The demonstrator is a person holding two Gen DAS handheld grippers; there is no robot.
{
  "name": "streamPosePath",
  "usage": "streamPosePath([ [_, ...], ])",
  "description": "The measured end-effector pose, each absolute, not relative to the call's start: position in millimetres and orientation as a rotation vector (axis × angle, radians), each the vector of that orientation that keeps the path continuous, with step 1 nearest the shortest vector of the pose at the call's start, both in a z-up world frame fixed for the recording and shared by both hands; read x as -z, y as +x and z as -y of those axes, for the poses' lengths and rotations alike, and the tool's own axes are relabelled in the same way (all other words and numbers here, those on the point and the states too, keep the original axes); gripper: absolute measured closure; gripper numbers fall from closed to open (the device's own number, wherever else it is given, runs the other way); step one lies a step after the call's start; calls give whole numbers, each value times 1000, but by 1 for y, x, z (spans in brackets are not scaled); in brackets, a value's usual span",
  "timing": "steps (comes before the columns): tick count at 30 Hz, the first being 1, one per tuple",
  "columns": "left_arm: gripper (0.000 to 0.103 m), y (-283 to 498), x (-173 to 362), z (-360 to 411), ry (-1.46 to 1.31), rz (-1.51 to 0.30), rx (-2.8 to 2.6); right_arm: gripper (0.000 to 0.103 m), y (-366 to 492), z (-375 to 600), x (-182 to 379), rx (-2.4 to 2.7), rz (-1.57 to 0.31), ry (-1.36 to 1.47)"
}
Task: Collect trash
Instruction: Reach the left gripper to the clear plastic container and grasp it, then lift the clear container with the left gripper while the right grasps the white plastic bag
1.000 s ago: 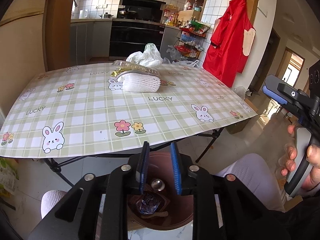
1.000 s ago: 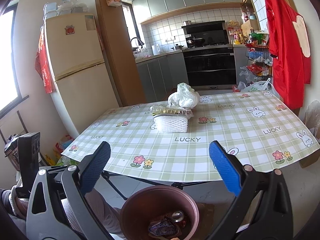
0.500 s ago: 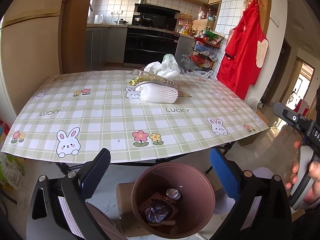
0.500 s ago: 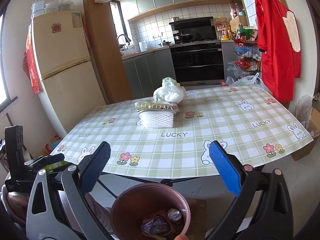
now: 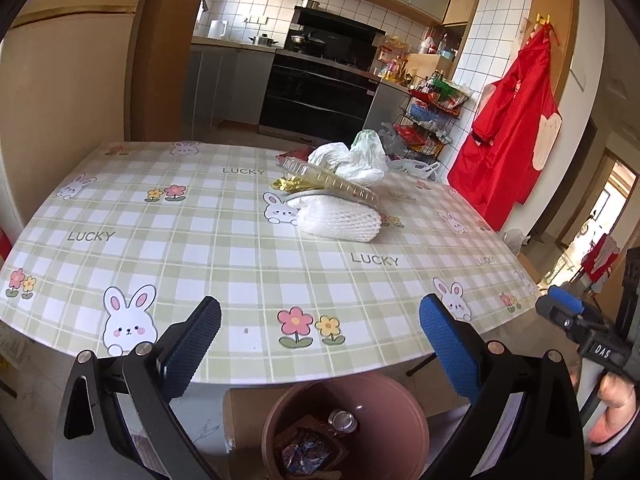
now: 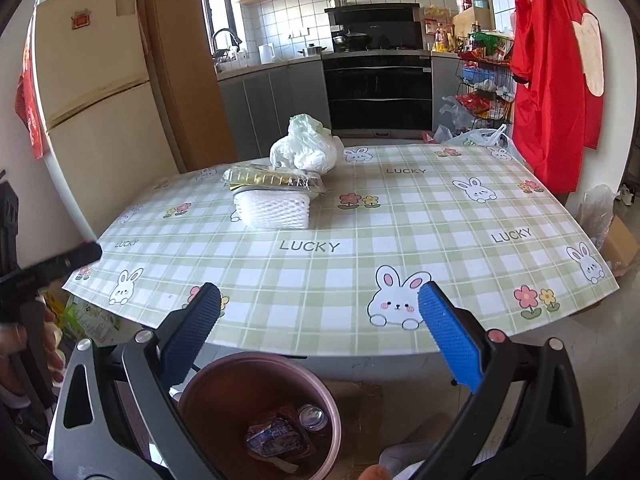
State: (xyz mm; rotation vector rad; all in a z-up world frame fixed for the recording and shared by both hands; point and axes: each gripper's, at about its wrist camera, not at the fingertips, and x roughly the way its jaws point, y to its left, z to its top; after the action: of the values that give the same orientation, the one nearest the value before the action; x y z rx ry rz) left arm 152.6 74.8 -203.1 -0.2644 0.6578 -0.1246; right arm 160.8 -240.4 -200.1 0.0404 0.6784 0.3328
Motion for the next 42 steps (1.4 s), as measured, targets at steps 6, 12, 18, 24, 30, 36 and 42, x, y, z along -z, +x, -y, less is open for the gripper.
streamPosePath([
  [6,6,231,187,-89,-363,-688,166,6,207,246,206,-332,-667,43],
  [12,23,336,200,-107,-552,-769,184,6,264,243,214,-361,-696,35],
  [18,30,424,232,-122,-741,-854,154,6,304,237,223,-380,-719,12],
  [24,31,469,254,-117,-683,-914,123,6,331,226,230,-423,-739,-43],
  [30,41,484,260,-105,-571,-940,143,6,358,214,229,-485,-690,-54],
  [36,62,476,266,-109,-565,-938,192,6,405,179,222,-536,-635,-189],
  [42,64,467,262,-107,-535,-934,235,12,458,139,231,-547,-628,-291],
])
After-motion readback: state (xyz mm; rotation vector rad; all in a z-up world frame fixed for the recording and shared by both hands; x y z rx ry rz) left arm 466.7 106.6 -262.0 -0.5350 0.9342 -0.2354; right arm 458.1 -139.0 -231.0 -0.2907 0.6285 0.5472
